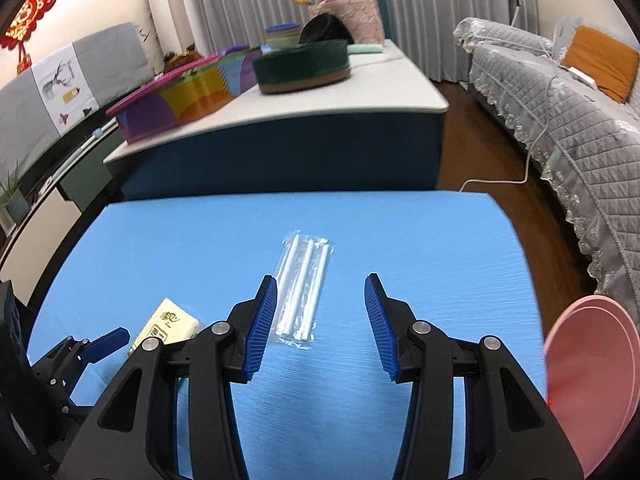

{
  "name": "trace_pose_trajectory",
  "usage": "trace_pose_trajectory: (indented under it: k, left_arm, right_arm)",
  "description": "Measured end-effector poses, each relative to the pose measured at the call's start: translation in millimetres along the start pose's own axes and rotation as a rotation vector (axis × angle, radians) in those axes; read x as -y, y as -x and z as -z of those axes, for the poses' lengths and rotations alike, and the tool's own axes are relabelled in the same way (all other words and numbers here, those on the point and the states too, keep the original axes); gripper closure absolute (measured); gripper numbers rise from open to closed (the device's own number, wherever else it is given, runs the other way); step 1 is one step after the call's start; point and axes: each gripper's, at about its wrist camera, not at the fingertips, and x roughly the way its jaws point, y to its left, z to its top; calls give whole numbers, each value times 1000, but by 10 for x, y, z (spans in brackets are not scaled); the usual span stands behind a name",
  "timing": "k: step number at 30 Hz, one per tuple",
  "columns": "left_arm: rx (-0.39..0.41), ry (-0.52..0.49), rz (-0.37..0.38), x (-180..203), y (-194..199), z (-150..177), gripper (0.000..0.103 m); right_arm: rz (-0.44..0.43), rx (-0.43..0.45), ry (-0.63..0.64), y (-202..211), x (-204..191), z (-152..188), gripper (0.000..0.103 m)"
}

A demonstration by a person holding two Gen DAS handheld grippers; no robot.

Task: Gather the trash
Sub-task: 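Grasp the yellow tissue pack with the left tool while the right tool grasps the wrapped straws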

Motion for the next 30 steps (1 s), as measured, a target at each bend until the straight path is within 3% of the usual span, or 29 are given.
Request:
trace_pose_trajectory:
  k: [4, 7, 17, 24, 27, 30]
  left_arm:
    - [-20, 17, -1, -37, -35, 10, 35]
    - [-26, 29, -2, -59, -42, 14, 46]
    - [-27, 117, -41, -244, -62, -13, 47]
    - [-31, 125, -44, -230, -94, -27, 48]
    - [-31, 126, -45, -228, -94, -33, 48]
    - [-30, 124, -49, -222, -96, -35, 49]
  right_arm:
    - [-7, -29, -7, -161, -37, 40, 55]
    - [-11, -54, -7, -284, -70, 85, 55]
    - [-20, -100, 20, -495, -180, 152, 53]
    - [2, -108, 48, -518, -215, 175, 52]
    - [19, -105, 45, -510, -201, 173, 61]
    - [11, -111, 33, -506, -165, 171, 79]
